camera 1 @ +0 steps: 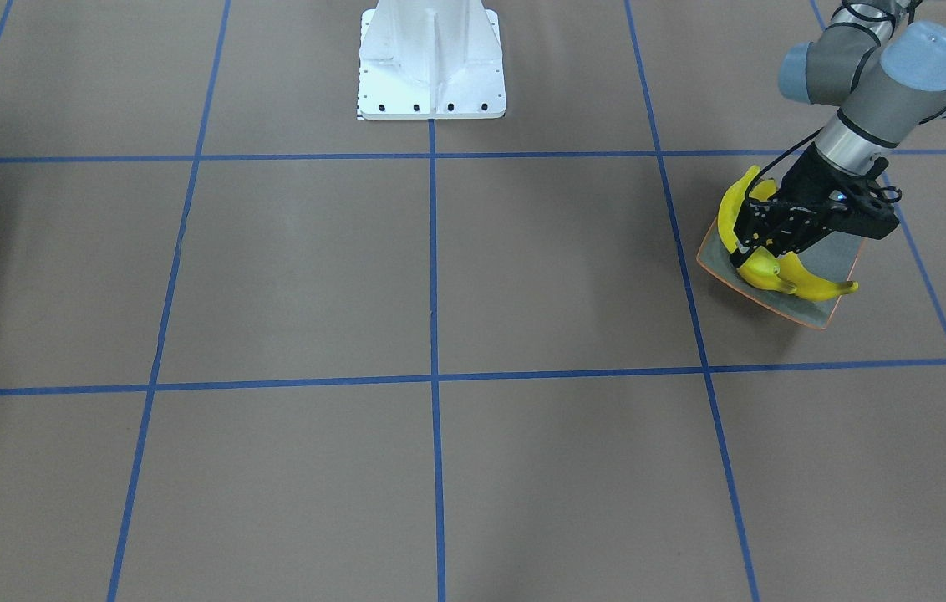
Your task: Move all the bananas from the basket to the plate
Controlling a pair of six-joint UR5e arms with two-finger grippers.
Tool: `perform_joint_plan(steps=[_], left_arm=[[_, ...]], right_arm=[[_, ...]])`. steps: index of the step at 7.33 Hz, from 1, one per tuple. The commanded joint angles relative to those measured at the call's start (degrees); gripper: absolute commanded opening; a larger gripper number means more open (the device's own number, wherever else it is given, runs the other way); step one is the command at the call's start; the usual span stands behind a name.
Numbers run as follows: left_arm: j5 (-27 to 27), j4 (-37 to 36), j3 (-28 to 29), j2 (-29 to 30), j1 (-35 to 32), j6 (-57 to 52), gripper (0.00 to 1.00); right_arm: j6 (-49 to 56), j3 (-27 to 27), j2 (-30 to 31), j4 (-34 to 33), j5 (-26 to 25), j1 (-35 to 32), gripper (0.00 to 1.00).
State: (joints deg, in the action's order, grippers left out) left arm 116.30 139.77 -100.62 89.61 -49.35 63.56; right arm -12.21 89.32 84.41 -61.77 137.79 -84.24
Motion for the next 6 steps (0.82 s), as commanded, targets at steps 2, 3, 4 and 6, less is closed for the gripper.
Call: perform_joint_plan(steps=[2,3,4,6], left_arm=[[0.24,3.84,3.67,2.14,0.31,-0.19,0.99],[0.33,3.93,3.33,2.15,-0.04,-0.28,1.00],[1.20,3.93,2.89,1.97,-1.52,-1.50,1.00],[13.97,3.41,2.97,1.80,-13.68,-5.97,1.00]], right_arm=[[0.96,-0.11,0.32,-0.10,-0.07,-0.75,1.00],[0.96,-0.11,0.32,-0.10,-0.07,-0.92,1.00],[0.96,-0.11,0.32,-0.10,0.02,-1.36,1.00],[2.53,-0.20,0.75,-0.19,0.02,-1.98,1.00]])
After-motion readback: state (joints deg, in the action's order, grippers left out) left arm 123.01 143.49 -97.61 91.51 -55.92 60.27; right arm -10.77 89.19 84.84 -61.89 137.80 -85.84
